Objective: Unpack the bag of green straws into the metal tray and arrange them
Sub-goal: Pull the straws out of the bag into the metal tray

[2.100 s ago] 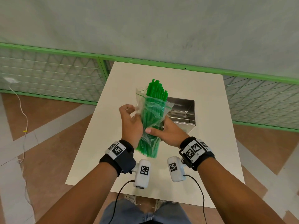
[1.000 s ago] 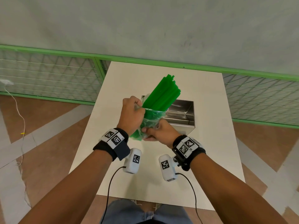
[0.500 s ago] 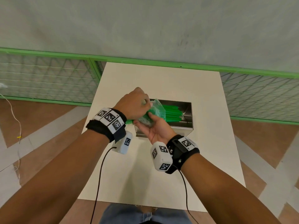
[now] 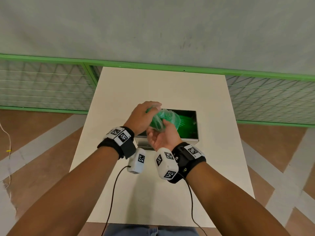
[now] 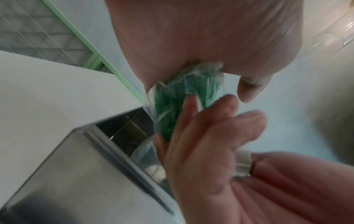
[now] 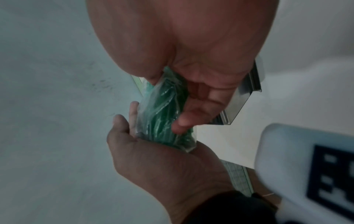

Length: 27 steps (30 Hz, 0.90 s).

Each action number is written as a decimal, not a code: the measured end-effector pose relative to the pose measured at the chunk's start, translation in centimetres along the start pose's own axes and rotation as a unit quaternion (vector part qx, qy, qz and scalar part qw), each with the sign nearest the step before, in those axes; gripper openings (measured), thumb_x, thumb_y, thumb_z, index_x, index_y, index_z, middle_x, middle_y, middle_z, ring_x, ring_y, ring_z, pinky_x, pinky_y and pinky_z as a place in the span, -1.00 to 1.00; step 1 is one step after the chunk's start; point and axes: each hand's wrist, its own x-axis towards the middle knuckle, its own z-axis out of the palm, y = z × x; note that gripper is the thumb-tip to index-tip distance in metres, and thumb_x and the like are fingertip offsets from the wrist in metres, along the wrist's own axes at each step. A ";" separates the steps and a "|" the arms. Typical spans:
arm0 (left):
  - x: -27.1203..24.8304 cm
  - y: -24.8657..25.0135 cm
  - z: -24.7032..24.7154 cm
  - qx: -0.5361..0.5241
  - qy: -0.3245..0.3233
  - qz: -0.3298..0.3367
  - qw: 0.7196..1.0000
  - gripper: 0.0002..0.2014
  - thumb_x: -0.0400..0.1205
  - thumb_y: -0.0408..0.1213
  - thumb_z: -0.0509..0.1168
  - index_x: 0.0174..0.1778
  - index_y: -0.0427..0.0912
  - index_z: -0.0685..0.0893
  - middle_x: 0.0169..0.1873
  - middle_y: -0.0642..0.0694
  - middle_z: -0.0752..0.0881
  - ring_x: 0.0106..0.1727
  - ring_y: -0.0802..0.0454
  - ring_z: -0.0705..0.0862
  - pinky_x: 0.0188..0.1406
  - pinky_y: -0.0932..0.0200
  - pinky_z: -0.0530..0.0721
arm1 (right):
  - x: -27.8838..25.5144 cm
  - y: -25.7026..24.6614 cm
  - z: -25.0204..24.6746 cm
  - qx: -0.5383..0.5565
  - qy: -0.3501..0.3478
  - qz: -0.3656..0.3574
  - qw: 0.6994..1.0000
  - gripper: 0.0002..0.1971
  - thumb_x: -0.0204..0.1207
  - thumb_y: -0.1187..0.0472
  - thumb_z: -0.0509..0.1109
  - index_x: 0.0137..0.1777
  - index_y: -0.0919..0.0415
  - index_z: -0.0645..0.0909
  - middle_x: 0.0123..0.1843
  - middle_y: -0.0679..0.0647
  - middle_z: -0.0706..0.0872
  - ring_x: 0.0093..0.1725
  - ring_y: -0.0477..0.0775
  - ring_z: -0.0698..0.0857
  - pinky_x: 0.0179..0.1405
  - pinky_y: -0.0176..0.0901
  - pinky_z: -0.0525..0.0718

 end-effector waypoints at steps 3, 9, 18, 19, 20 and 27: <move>0.0 0.2 1.0 -0.005 -0.020 -0.030 0.999 -0.44 0.57 0.07 0.16 0.55 0.21 0.54 0.53 0.05 0.51 0.59 0.04 0.40 0.66 -0.12 0.29 | 0.2 -0.1 0.2 -0.124 -0.026 0.045 0.991 -0.40 0.69 -0.31 0.11 0.23 0.21 0.68 -0.22 0.10 0.69 -0.31 -0.02 0.60 -0.47 -0.24 0.60; 0.8 1.3 1.3 0.070 -0.017 -0.072 0.995 -0.41 0.47 -0.08 -0.09 0.34 0.08 0.65 0.12 0.00 0.43 0.34 -0.09 0.36 0.49 -0.11 0.34 | 0.4 -1.6 0.1 -0.402 -0.118 0.112 0.901 -0.09 0.56 -0.54 -0.28 0.02 0.22 0.63 -0.33 0.05 0.55 -0.39 0.01 0.51 -0.43 -0.19 0.48; 1.0 0.9 0.1 0.070 -0.015 -0.135 0.988 -0.51 0.45 0.13 0.16 0.24 -0.01 0.32 0.22 -0.07 0.43 0.28 -0.21 0.45 0.18 -0.15 0.54 | -2.0 -7.7 0.5 -0.806 0.006 -0.236 0.543 -0.70 0.59 -0.07 0.39 -0.17 0.17 0.59 -0.35 -0.02 0.55 -0.38 0.02 0.50 -0.29 -0.07 0.49; 0.8 0.8 0.1 0.060 -0.013 -0.135 0.989 -0.56 0.45 0.08 0.14 0.21 0.02 0.30 0.18 -0.06 0.45 0.27 -0.22 0.45 0.09 -0.12 0.53 | -1.9 -7.9 0.4 -0.831 0.014 -0.286 0.477 -0.72 0.53 -0.06 0.46 0.00 0.14 0.60 -0.16 -0.02 0.62 -0.22 0.02 0.58 -0.19 -0.06 0.58; 0.8 0.7 0.0 0.050 -0.007 -0.133 0.990 -0.61 0.45 0.03 0.12 0.18 0.05 0.29 0.13 -0.04 0.45 0.25 -0.23 0.46 0.00 -0.08 0.49 | -1.6 -7.9 0.1 -0.854 0.013 -0.315 0.415 -0.56 0.47 -0.07 0.52 0.27 0.09 0.57 0.10 0.01 0.62 0.02 0.06 0.62 0.00 0.00 0.64; 1.4 0.5 -0.6 -0.035 -0.040 -0.121 0.991 -0.58 0.26 0.02 0.13 0.03 0.43 0.29 0.04 0.14 0.37 0.31 -0.24 0.46 0.39 -0.45 0.54 | 2.6 -7.0 -2.6 -0.872 -0.011 -0.374 0.315 0.07 0.37 -0.11 0.62 0.76 0.21 0.14 0.72 0.18 0.31 0.69 0.20 0.33 0.65 0.22 0.38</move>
